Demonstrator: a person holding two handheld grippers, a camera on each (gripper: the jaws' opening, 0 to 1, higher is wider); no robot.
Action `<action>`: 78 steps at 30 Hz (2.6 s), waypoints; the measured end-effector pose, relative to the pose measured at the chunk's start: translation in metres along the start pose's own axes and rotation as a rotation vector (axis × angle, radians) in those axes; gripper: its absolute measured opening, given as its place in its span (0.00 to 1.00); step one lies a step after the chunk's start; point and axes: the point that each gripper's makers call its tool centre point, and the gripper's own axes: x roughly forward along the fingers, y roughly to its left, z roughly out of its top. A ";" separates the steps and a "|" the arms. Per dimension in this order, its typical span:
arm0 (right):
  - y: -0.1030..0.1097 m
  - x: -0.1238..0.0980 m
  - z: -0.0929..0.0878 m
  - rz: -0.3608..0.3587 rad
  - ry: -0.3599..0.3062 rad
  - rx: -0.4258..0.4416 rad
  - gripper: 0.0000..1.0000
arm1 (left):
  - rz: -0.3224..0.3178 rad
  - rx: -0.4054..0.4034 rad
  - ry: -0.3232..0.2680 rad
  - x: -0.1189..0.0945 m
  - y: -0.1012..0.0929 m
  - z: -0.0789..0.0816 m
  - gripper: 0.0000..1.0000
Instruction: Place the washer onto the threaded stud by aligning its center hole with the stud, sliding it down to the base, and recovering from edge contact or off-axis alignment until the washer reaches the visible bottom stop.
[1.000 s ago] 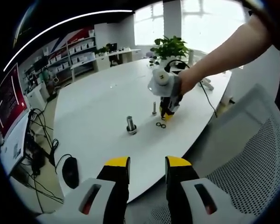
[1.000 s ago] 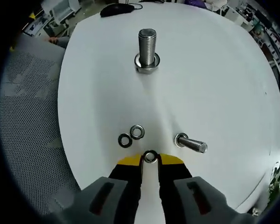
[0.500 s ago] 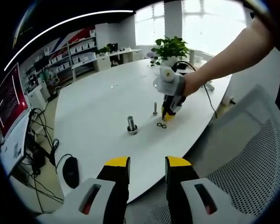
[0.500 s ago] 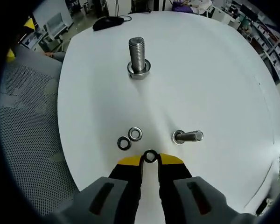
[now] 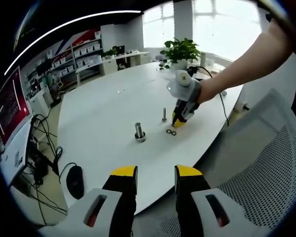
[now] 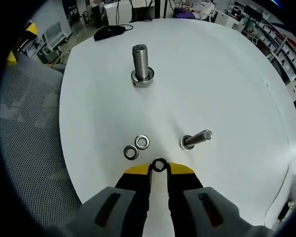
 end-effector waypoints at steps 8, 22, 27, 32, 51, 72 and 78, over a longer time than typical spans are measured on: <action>0.000 -0.001 0.000 -0.022 -0.025 0.022 0.15 | 0.003 -0.001 -0.002 0.000 0.000 0.000 0.28; -0.004 -0.007 0.000 -0.025 -0.033 0.082 0.14 | -0.003 0.000 0.003 0.000 0.000 -0.001 0.28; -0.009 -0.011 0.006 -0.030 -0.054 0.115 0.14 | -0.006 0.002 0.004 0.000 -0.001 -0.001 0.28; -0.012 -0.017 0.009 -0.041 -0.072 0.126 0.14 | -0.006 0.002 0.005 0.001 -0.001 -0.001 0.28; -0.036 -0.044 0.019 -0.096 -0.152 0.166 0.14 | -0.001 0.000 -0.003 0.000 0.000 0.000 0.28; -0.040 -0.053 0.046 -0.129 -0.237 0.107 0.14 | -0.003 -0.001 0.003 0.000 0.000 -0.001 0.28; -0.040 -0.051 0.047 -0.128 -0.232 0.097 0.14 | -0.002 -0.001 0.002 0.000 0.000 0.000 0.28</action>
